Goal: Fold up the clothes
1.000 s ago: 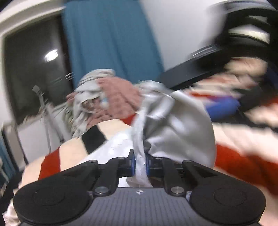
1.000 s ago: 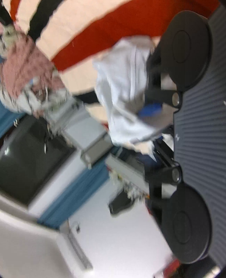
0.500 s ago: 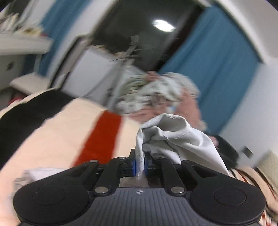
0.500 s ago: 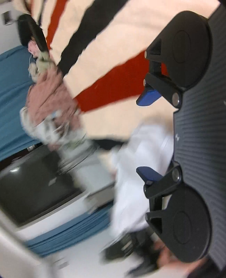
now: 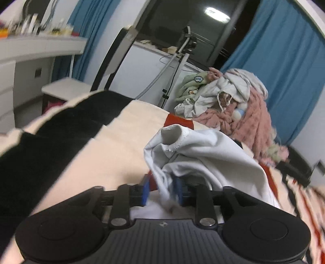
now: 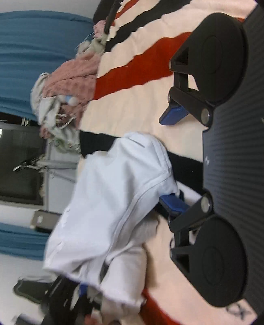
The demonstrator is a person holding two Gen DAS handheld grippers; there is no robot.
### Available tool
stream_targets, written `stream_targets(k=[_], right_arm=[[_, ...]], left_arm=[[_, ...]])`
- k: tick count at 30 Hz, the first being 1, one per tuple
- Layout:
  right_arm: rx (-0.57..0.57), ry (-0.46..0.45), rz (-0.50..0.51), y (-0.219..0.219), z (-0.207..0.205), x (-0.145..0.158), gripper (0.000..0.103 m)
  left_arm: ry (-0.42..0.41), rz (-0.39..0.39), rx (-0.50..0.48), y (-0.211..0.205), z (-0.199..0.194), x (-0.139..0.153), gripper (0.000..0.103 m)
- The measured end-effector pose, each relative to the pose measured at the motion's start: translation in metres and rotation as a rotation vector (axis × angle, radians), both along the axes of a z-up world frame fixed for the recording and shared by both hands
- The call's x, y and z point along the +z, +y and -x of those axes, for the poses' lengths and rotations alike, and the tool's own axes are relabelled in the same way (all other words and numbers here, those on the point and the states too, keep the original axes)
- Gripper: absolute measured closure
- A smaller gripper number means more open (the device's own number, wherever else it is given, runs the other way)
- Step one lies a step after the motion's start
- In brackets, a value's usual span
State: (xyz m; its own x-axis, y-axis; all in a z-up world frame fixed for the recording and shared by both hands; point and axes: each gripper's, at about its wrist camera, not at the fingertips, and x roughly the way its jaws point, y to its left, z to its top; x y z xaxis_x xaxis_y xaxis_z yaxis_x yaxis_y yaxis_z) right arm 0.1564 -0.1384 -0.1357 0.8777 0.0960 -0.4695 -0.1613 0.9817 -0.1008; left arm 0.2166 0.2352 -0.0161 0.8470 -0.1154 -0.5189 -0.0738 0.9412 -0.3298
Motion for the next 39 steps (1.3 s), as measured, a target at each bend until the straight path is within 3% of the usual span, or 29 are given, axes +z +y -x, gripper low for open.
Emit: stream_targets(k=[6,8,11,14,18,20,24,27,31,34,39], right_arm=[[0.077,-0.031,0.142,0.027,-0.002,-0.002,0.025],[0.057,-0.06,0.229,0.038,-0.004,-0.006,0.026],[-0.012,-0.134,0.283,0.039,-0.006,-0.005,0.026],[-0.1,-0.268,0.227,0.025,0.0,0.01,0.026],[-0.196,-0.398,0.047,-0.007,0.008,0.035,0.026],[-0.21,-0.422,-0.036,-0.02,0.007,0.043,0.026],[-0.221,-0.41,-0.104,-0.032,0.001,0.047,0.026],[-0.232,-0.393,-0.137,-0.039,-0.002,0.048,0.026],[-0.249,-0.368,-0.176,-0.045,0.004,0.048,0.026],[-0.278,-0.333,-0.206,-0.051,0.003,0.043,0.026],[-0.309,-0.242,-0.269,-0.061,-0.005,0.033,0.026]], left_arm=[[-0.003,-0.092,0.009,-0.035,0.083,0.024,0.045],[-0.034,-0.153,-0.025,-0.048,0.099,0.033,0.033],[-0.052,-0.236,-0.104,-0.065,0.108,0.035,0.027],[-0.065,-0.32,-0.147,-0.083,0.111,0.034,0.022],[-0.145,-0.473,-0.257,-0.117,0.111,0.027,0.018],[-0.177,-0.523,-0.31,-0.135,0.115,0.022,0.018],[-0.255,-0.658,-0.382,-0.173,0.118,0.007,0.015],[-0.3,-0.802,-0.358,-0.2,0.108,-0.016,0.014],[-0.359,-0.987,-0.218,-0.224,0.1,-0.039,0.014],[-0.428,-0.988,-0.119,-0.224,0.105,-0.032,0.012],[-0.505,-0.812,-0.01,-0.211,0.124,-0.002,0.008]])
